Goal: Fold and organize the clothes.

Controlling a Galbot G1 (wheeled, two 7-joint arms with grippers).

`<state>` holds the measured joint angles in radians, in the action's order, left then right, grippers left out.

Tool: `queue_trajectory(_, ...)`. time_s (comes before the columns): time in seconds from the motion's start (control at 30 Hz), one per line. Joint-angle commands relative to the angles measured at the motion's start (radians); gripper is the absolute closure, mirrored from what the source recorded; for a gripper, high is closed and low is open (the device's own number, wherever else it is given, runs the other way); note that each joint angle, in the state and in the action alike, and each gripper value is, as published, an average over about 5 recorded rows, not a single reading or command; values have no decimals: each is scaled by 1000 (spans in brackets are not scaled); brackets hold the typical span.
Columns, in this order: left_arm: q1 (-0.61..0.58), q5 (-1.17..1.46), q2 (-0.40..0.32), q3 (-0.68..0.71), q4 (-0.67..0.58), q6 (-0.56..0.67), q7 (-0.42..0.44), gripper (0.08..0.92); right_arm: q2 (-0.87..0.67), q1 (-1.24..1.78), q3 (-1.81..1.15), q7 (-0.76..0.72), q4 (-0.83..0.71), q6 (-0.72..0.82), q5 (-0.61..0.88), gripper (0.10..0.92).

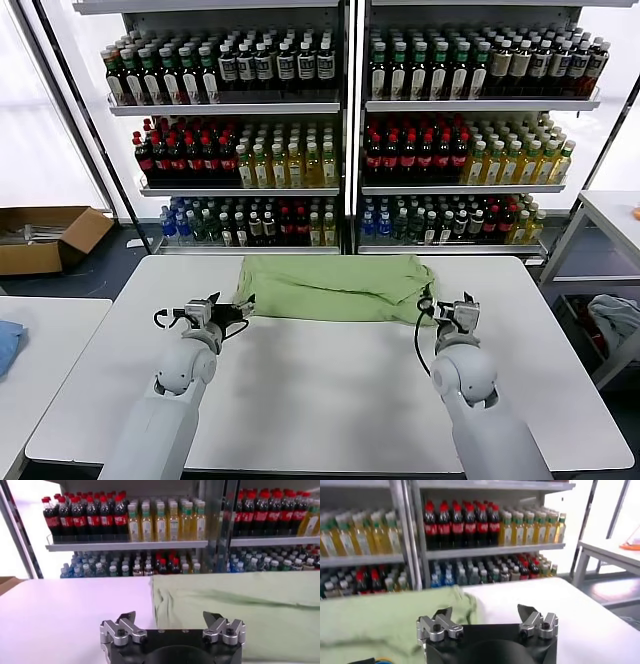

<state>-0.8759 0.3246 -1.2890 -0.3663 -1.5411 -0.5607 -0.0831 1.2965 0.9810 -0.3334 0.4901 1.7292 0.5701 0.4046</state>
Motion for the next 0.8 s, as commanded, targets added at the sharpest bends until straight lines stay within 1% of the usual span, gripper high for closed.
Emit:
queue_trajectory(0.03,-19,-6,4,1,-7,-9,-1,177,-8,52,0,-4,-15,9,-22,203)
queue_trajectory(0.33,-7,-10,9,13,21,-4,7,177,21,-14,9,-21,-93,8,-19,203)
queue_trajectory(0.43,1,-14,9,19,38,-2,13,179,35,-26,7,-34,-121,7,-19,217)
queue_trajectory(0.53,8,-18,10,26,50,-2,17,215,47,-34,5,-42,-139,6,-21,278)
queue_trajectory(0.8,-8,-22,20,48,53,-10,23,440,54,-19,5,-55,-131,4,-21,510)
